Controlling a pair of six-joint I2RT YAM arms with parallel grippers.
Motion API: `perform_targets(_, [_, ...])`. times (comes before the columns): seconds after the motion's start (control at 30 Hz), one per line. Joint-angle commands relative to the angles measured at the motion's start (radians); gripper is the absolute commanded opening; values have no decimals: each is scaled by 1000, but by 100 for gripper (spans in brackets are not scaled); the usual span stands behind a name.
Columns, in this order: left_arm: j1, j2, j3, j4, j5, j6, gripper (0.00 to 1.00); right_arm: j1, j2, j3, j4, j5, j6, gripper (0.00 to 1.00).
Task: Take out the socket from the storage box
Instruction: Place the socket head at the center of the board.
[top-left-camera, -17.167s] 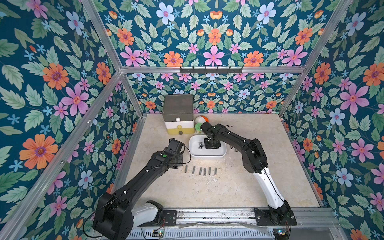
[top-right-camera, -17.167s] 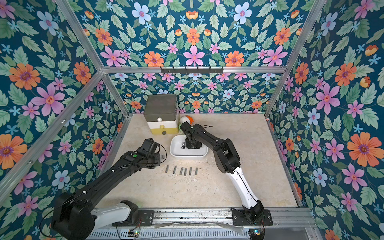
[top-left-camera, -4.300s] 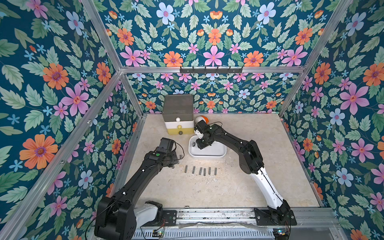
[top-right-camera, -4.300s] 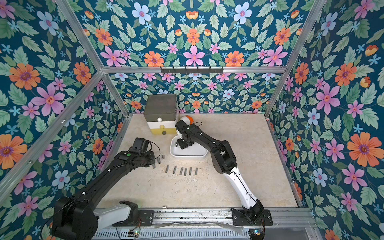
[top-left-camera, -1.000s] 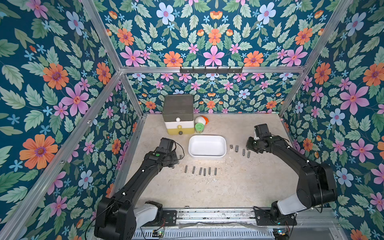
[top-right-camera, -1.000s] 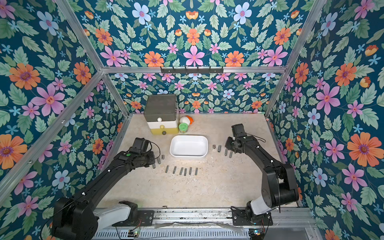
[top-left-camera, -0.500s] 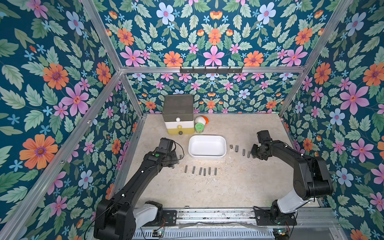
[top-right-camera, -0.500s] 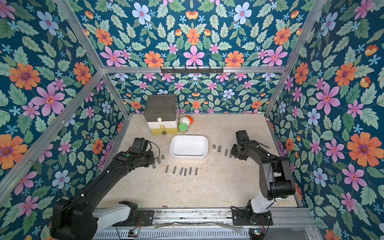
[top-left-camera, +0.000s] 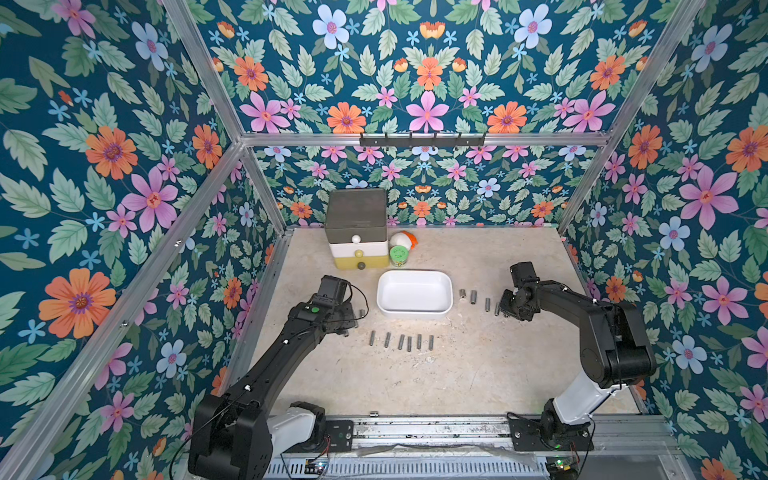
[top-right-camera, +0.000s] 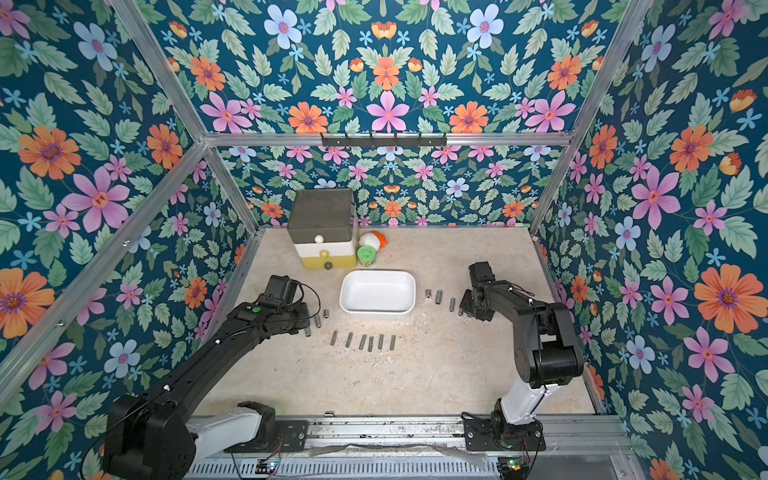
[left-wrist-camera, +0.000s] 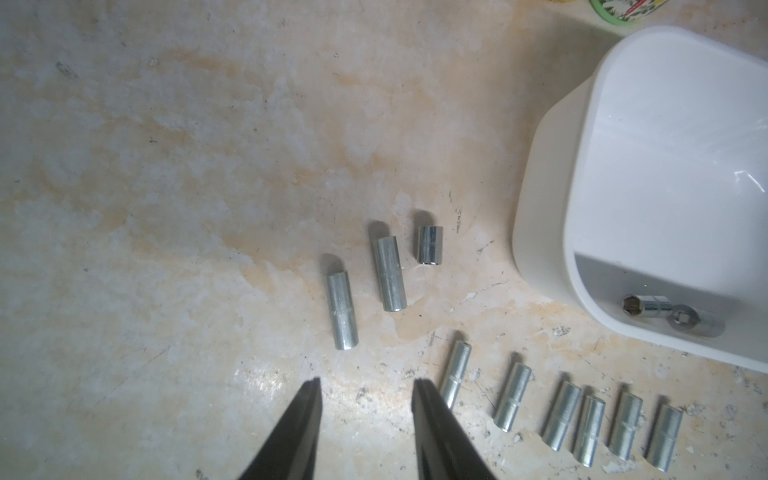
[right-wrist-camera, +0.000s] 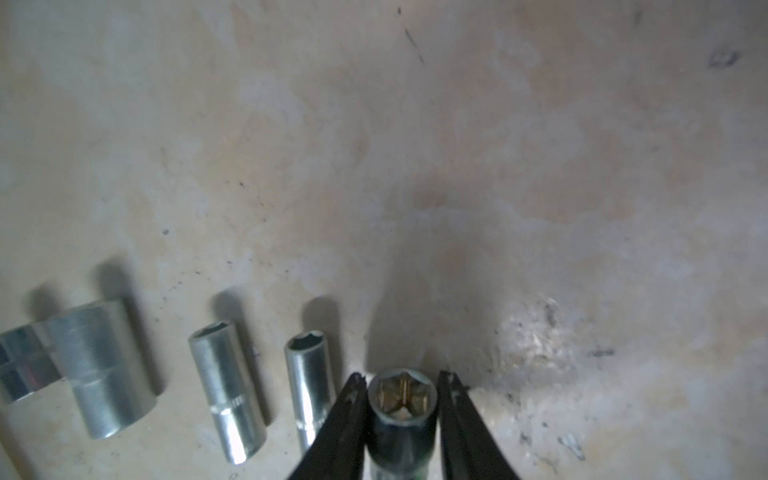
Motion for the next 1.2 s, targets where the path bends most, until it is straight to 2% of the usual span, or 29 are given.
perform_targets(0.0, [-1, 0, 0, 7, 1, 1, 43, 1, 0, 1, -31, 4, 0, 39])
perform_targets(0.47, [-2, -6, 0, 6, -6, -2, 43, 1, -81, 12, -61, 20, -1, 48])
perform_targets(1.03, [-7, -11, -2, 3, -15, -3, 43, 1, -90, 14, -67, 23, -1, 49])
perform_targets(1.17, [-8, -8, 20, 12, 35, 15, 43, 1, -116, 12, -65, 10, -1, 49])
